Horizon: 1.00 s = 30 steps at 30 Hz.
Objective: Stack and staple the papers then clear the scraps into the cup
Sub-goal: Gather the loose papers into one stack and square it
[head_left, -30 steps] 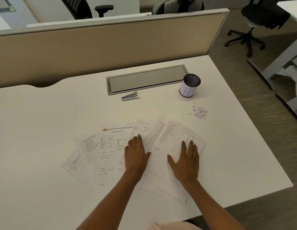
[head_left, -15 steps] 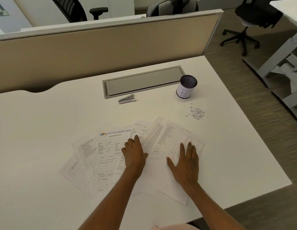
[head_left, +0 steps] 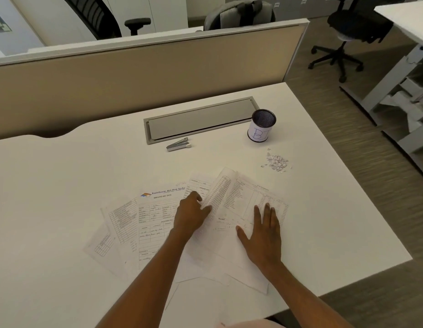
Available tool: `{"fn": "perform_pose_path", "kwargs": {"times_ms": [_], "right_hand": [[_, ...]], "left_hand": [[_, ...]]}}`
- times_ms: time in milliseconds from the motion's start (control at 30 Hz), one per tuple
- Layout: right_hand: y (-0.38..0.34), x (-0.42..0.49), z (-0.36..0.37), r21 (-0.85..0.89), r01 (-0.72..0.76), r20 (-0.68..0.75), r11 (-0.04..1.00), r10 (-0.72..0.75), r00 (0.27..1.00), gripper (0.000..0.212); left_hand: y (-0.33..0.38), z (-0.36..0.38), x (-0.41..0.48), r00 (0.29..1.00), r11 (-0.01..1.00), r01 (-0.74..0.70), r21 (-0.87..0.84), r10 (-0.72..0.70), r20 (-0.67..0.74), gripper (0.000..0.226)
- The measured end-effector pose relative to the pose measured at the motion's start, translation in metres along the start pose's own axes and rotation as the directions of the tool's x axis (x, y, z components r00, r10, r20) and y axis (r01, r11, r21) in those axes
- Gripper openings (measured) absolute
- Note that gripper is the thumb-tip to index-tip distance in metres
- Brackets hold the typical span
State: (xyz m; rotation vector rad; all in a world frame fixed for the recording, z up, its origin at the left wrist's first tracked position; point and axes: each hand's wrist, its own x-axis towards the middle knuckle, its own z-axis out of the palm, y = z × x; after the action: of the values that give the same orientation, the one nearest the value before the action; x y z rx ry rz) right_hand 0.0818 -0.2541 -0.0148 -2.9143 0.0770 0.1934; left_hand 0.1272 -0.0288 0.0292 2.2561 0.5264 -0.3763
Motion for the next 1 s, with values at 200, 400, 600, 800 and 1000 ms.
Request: {"fn": "perform_pose_path", "kwargs": {"times_ms": [200, 400, 600, 800, 1000], "right_hand": [[-0.003, -0.002, 0.006, 0.014, 0.058, -0.013, 0.998, -0.058, 0.998, 0.091], [-0.025, 0.002, 0.010, -0.012, 0.105, -0.011, 0.994, -0.105, 0.994, 0.086], [-0.047, 0.002, 0.017, -0.025, 0.097, -0.006, 0.995, -0.097, 0.995, 0.085], [-0.059, -0.005, 0.021, -0.008, 0.120, -0.018, 0.993, -0.120, 0.993, 0.083], [-0.040, 0.013, -0.007, 0.376, 0.018, -0.042, 0.926, -0.003, 0.999, 0.084]], "left_hand": [[0.002, -0.015, 0.014, 0.988, 0.991, 0.056, -0.122, -0.037, 0.152, 0.034], [-0.012, -0.017, 0.012, 0.974, 0.973, 0.125, -0.194, -0.084, 0.209, 0.037], [-0.018, -0.012, -0.001, 0.985, 0.948, 0.109, -0.300, -0.062, 0.162, 0.033], [-0.031, -0.008, -0.006, 0.990, 0.958, 0.042, -0.284, -0.002, 0.139, 0.036], [-0.044, -0.011, -0.014, 0.992, 0.889, 0.020, -0.457, 0.039, 0.120, 0.019]]}}
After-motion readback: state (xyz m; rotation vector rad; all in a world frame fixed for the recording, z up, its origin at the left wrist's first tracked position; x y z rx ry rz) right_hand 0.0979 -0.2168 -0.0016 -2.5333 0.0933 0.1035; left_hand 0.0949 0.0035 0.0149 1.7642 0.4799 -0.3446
